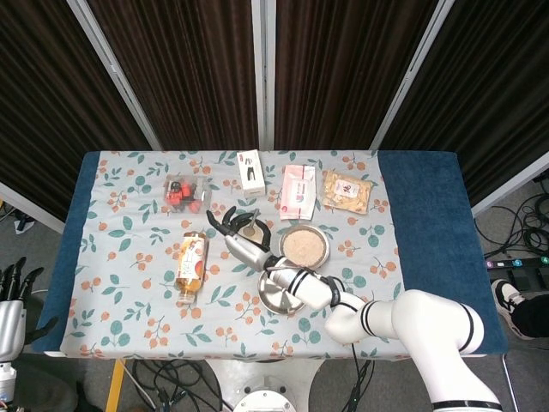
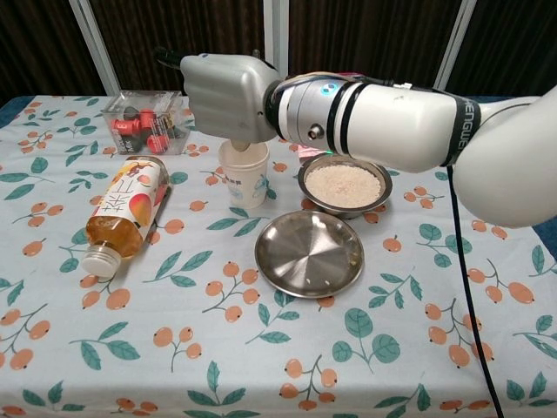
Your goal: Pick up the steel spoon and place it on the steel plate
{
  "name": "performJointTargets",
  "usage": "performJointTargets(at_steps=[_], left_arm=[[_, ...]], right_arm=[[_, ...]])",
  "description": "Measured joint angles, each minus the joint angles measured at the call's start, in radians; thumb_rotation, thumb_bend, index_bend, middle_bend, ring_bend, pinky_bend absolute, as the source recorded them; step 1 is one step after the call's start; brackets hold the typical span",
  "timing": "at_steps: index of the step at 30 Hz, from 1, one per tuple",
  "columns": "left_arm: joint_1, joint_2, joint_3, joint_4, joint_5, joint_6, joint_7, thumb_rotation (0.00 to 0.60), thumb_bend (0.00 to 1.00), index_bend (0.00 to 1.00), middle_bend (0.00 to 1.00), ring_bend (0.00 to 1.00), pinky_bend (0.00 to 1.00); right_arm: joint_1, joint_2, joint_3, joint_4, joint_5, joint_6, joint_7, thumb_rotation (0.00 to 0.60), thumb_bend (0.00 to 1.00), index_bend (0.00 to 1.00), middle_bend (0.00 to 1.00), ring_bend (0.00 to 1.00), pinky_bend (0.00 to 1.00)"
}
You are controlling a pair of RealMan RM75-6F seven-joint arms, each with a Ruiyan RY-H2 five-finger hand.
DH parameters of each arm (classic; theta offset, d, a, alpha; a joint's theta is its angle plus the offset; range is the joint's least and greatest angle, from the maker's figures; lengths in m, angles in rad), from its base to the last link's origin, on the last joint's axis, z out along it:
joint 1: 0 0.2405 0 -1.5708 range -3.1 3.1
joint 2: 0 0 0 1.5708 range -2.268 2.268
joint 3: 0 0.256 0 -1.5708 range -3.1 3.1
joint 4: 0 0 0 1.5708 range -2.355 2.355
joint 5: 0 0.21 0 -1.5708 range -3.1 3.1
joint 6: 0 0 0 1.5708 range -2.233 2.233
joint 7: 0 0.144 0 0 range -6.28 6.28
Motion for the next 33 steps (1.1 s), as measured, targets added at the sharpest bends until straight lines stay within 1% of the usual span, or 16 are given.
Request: performJointTargets(at_steps=[3,7,10,13,16,17,18,23,25,29,33], left_arm=[[0.002,0.0,0.001,0.004,-0.001,0.001,-0.003,0.6,0.06,0.21,0.12,0.06,0.03],[0.003,0.0,-0.001,0.006,0.0,0.002,-0.006,0.6,0.06,0.21,0.12,0.06,0.03],[0.0,0.0,-0.002,0.006,0.002,0.0,-0.006,0.6,0.06,0.21,0.12,0.06,0.03],[-0.002,0.002,-0.004,0.004,0.004,-0.002,-0.004,0.6,0.06,0.21,0.12,0.06,0.03],[-0.006,0.006,-0.005,-0.001,0.005,-0.005,0.001,0.6,0.06,0.21,0.12,0.06,0.03],[-0.007,0.007,-0.006,-0.003,0.005,-0.007,0.003,0.6,0.06,0.21,0.12,0.06,0.03],[-0.009,0.008,-0.006,-0.007,0.005,-0.008,0.007,0.6,0.06,0.21,0.12,0.06,0.03],[-0.012,0.013,-0.009,-0.024,0.005,-0.009,0.024,0.6,0.06,0.21,0.12,0.06,0.03],[-0.012,0.016,-0.007,-0.031,0.007,-0.008,0.03,0.6,0.06,0.21,0.12,0.06,0.03],[-0.011,0.02,-0.006,-0.039,0.009,-0.007,0.036,0.6,0.06,0.21,0.12,0.06,0.03],[-0.011,0.023,-0.005,-0.046,0.013,-0.003,0.041,0.6,0.06,0.21,0.12,0.06,0.03]], right_arm=[[-0.015,-0.006,0.024,-0.011,0.005,0.015,-0.014,0.6,0.33,0.64,0.63,0.33,0.0],[-0.03,0.009,0.048,-0.03,-0.001,0.024,0.026,0.6,0.33,0.64,0.63,0.33,0.0],[-0.048,0.028,0.064,-0.05,-0.009,0.034,0.085,0.6,0.33,0.64,0.63,0.33,0.0],[-0.074,0.057,0.083,-0.078,-0.019,0.046,0.18,0.6,0.33,0.64,0.63,0.33,0.0],[-0.111,0.096,0.1,-0.119,-0.032,0.063,0.307,0.6,0.33,0.63,0.63,0.33,0.0],[-0.134,0.117,0.106,-0.146,-0.039,0.073,0.379,0.6,0.33,0.63,0.63,0.32,0.0],[-0.144,0.126,0.108,-0.158,-0.042,0.076,0.409,0.6,0.33,0.63,0.63,0.32,0.0],[-0.237,0.194,0.115,-0.265,-0.066,0.091,0.68,0.6,0.33,0.64,0.63,0.32,0.0],[-0.274,0.212,0.108,-0.294,-0.088,0.095,0.775,0.6,0.33,0.64,0.63,0.31,0.0],[-0.369,0.228,0.071,-0.328,-0.161,0.107,0.968,0.6,0.33,0.64,0.63,0.31,0.0],[-0.447,0.213,0.037,-0.329,-0.213,0.11,1.103,0.6,0.33,0.64,0.62,0.31,0.0]])
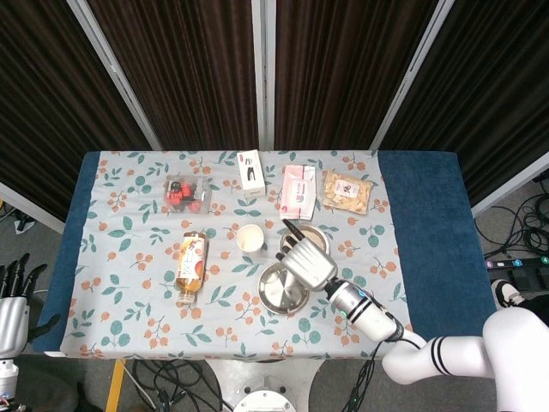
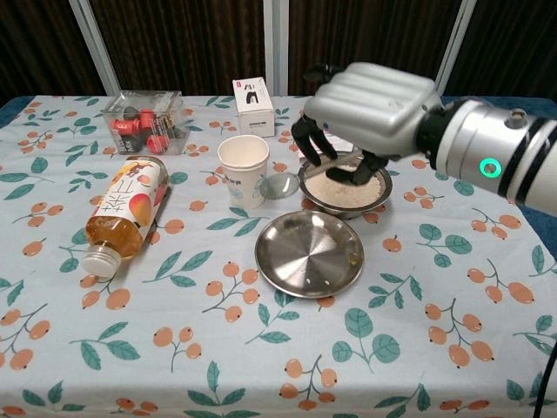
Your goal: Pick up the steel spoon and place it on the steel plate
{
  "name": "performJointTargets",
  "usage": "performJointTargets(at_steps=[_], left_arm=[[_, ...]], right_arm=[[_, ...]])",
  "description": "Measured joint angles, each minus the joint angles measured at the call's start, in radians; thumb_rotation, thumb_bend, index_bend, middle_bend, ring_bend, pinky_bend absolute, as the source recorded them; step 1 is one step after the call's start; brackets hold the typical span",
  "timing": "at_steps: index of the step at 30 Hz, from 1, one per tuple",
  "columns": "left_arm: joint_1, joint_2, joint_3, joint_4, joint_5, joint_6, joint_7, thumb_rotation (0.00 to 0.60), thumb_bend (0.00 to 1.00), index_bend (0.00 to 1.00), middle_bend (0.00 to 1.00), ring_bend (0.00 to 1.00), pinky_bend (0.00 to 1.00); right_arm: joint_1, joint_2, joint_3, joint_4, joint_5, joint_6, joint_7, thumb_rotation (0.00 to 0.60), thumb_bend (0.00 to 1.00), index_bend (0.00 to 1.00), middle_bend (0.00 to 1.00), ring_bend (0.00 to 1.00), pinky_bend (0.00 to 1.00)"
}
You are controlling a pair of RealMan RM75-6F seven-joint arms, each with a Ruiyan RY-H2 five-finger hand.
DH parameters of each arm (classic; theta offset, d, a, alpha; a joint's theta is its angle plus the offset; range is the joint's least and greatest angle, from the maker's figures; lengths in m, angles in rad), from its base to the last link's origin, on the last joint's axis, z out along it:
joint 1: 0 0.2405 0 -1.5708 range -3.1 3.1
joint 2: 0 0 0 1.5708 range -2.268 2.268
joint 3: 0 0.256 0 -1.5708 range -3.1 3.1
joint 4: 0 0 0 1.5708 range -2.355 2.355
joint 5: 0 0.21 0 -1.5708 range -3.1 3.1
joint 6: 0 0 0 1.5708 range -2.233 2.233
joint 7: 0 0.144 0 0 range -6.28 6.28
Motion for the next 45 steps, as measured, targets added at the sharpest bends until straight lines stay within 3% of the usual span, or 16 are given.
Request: performJointTargets(at_steps=[10,17,25,32,39,45], left_arm=[[0.009,-0.002,0.007,0.007,0.001,0.007,-0.01,0.6,0.06,0.21,0.12,0.06,0.03],[0.009,-0.005,0.006,0.014,0.001,0.007,-0.017,0.6,0.06,0.21,0.12,0.06,0.03],[0.008,-0.006,0.005,0.014,0.0,0.003,-0.015,0.6,0.06,0.21,0.12,0.06,0.03],[-0.001,-0.004,0.001,0.02,0.006,-0.002,-0.025,0.6,0.06,0.21,0.12,0.06,0.03],[-0.021,-0.011,-0.007,0.023,0.009,-0.02,-0.022,0.6,0.06,0.21,0.12,0.06,0.03],[-0.036,-0.015,-0.009,0.004,0.014,-0.032,0.0,0.6,0.06,0.21,0.12,0.06,0.03]], right_arm=[[-0.082,-0.087,-0.023,0.102,-0.054,-0.054,0.1,0.6,0.32,0.58,0.57,0.23,0.0],[-0.107,-0.111,-0.003,0.144,-0.092,-0.08,0.133,0.6,0.28,0.4,0.43,0.12,0.0],[-0.121,-0.099,0.024,0.131,-0.118,-0.084,0.148,0.6,0.27,0.37,0.39,0.1,0.0],[-0.193,0.027,0.047,0.056,-0.131,0.043,0.16,0.6,0.28,0.32,0.34,0.12,0.0],[-0.385,0.266,0.029,-0.035,-0.105,0.223,0.25,0.6,0.28,0.01,0.1,0.0,0.0],[-0.569,0.377,-0.002,-0.067,-0.101,0.394,0.389,0.6,0.29,0.0,0.07,0.0,0.0]])
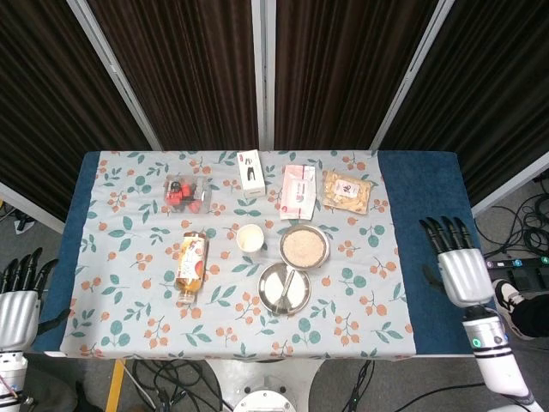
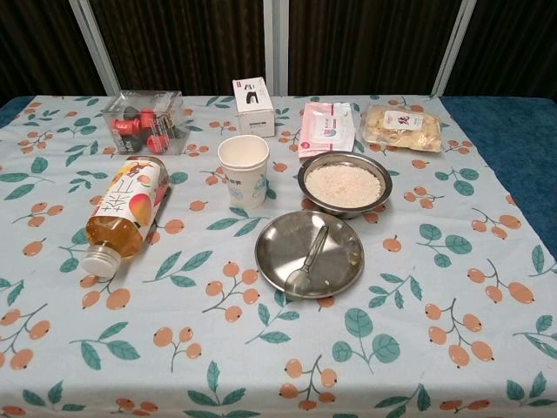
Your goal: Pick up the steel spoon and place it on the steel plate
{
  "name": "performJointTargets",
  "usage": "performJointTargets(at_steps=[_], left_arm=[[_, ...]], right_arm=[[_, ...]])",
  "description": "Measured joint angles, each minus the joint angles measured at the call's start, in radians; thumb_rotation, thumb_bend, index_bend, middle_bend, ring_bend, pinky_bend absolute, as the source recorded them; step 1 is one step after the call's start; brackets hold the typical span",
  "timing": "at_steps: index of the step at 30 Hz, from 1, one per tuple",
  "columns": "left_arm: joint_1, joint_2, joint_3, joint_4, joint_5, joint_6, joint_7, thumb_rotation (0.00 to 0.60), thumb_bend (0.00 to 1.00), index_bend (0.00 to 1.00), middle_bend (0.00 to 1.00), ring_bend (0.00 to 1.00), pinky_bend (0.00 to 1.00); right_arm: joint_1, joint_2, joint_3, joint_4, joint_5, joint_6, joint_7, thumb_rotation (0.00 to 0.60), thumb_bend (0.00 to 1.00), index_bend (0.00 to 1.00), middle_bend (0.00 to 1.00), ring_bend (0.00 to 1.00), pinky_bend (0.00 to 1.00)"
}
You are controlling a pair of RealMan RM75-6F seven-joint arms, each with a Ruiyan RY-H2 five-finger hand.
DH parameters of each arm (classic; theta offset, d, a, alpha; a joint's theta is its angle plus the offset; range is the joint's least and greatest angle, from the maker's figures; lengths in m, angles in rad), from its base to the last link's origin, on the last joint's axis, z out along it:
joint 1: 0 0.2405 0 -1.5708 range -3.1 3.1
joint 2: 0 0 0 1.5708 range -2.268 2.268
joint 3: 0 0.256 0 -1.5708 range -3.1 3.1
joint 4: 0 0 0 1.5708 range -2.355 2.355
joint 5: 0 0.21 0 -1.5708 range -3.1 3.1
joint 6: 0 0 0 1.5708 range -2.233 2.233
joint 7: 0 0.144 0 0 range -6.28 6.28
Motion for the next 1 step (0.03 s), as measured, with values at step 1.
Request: performJointTargets(at_steps=[1], left_arm=[[-0.002,0.0,-0.001,-0.003,0.0,-0.003,0.003,0.6,0.06,0.21,0.12,0.06,0.03]], right_arm=[[-0.022,0.007,-0.003,-0.002,0.001,0.02,0.006,0.6,0.29,0.0,0.08,0.0,0.0]])
